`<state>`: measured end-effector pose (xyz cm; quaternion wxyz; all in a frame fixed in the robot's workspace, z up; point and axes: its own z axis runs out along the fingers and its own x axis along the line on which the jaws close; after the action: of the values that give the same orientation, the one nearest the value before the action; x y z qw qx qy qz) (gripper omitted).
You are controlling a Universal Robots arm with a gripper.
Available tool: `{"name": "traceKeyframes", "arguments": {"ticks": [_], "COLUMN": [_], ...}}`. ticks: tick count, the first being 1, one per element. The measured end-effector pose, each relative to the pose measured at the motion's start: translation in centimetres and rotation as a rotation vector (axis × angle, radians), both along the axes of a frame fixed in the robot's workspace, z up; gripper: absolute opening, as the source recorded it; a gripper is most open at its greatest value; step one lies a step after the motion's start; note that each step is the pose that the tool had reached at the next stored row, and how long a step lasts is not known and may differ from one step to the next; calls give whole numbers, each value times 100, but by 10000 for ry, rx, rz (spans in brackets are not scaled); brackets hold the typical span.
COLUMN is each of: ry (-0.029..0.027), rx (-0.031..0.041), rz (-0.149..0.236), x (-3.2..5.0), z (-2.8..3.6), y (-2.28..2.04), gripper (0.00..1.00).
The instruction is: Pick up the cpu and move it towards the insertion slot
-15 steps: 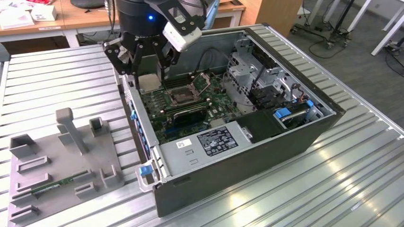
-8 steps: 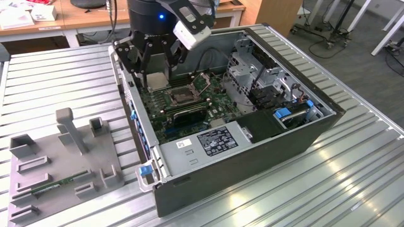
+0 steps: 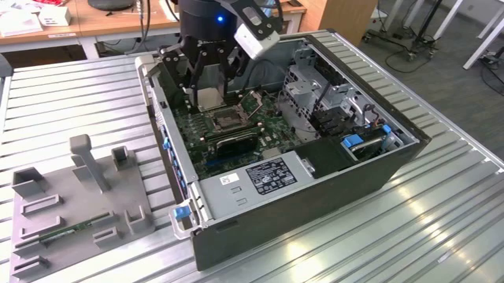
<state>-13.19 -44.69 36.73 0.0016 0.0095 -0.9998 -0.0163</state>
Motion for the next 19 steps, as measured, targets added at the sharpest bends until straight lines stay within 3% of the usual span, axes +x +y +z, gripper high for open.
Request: {"name": "traceKeyframes", "arguments": {"ticks": [19], "ry": [0], "rx": [0], "rz": [0], "x": [501], "z": [0], "y": [0], "gripper": [54]}}
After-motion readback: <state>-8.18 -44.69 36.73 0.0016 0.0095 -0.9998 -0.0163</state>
